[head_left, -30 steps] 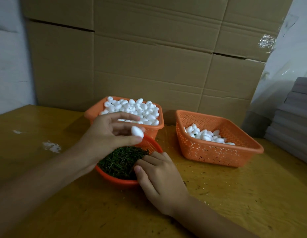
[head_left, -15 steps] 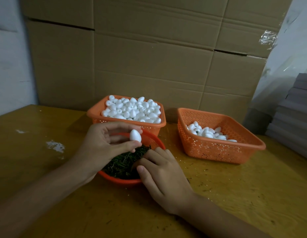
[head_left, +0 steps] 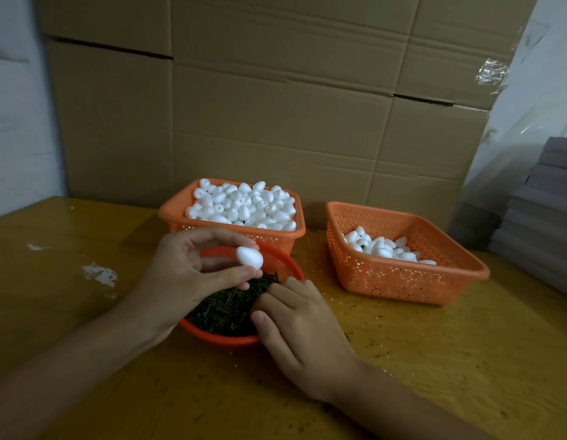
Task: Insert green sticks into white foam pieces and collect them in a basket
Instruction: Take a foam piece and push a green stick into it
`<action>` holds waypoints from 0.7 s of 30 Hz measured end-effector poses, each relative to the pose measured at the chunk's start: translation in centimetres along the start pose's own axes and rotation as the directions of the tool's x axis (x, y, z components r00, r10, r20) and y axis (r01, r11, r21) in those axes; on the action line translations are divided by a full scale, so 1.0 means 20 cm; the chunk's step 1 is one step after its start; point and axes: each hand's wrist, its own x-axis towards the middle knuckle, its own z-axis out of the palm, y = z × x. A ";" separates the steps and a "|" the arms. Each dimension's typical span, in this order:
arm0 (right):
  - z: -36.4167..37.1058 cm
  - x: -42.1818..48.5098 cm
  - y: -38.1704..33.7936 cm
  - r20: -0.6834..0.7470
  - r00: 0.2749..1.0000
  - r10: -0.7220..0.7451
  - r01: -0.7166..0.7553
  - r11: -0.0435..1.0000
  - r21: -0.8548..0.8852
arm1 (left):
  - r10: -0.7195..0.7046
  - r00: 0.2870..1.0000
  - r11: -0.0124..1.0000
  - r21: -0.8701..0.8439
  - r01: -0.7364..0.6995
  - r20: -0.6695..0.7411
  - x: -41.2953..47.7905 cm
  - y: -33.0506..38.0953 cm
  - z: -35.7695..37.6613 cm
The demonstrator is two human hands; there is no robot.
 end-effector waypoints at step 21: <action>-0.01 0.00 -0.01 0.010 1.000 0.002 -0.001 1.000 -0.005 | 0.035 0.999 0.999 0.005 -0.035 0.014 0.00 0.00 0.00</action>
